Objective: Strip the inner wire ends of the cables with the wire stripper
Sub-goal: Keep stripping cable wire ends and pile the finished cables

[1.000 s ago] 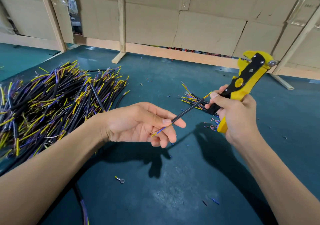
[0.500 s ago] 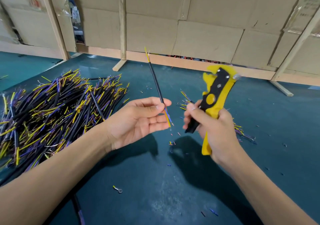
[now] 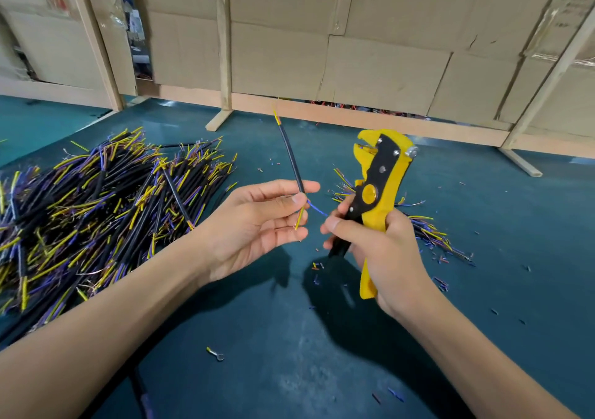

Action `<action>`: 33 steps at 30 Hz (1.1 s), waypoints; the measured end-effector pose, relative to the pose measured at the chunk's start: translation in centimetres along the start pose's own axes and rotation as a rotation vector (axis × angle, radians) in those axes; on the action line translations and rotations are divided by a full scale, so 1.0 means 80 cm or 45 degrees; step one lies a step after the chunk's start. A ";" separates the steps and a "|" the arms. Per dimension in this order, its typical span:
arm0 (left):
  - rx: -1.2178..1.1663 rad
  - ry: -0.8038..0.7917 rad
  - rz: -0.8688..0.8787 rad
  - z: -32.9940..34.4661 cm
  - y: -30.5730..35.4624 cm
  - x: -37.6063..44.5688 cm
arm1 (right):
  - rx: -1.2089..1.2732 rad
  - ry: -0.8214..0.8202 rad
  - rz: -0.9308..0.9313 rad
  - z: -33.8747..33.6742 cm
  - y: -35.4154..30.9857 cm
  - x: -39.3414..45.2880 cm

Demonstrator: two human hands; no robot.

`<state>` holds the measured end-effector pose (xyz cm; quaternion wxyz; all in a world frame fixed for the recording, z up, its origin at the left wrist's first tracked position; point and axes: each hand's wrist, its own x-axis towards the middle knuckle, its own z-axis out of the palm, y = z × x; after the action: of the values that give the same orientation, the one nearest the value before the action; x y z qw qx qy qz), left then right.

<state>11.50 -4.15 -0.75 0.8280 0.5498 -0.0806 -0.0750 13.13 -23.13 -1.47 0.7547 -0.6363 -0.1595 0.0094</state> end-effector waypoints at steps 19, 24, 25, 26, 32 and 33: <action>0.016 0.343 0.331 0.011 0.009 0.001 | 0.356 -0.571 0.375 -0.010 -0.001 0.001; -0.090 0.342 0.452 0.014 0.015 -0.004 | 0.382 -0.821 0.433 -0.009 0.005 -0.006; -0.095 0.330 0.462 0.016 0.015 -0.004 | 0.382 -0.847 0.429 -0.009 0.006 -0.007; -0.099 0.322 0.467 0.018 0.014 -0.005 | 0.386 -0.869 0.420 -0.008 0.007 -0.007; -0.214 0.332 0.477 0.027 0.009 -0.008 | 0.444 -0.880 0.381 -0.008 0.013 -0.007; -0.226 0.340 0.482 0.028 0.008 -0.008 | 0.452 -0.878 0.378 -0.008 0.014 -0.007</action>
<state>10.42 -5.76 0.63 0.8757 0.4550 -0.0650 0.1480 12.98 -23.69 -2.75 0.7455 -0.4719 -0.3054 0.3581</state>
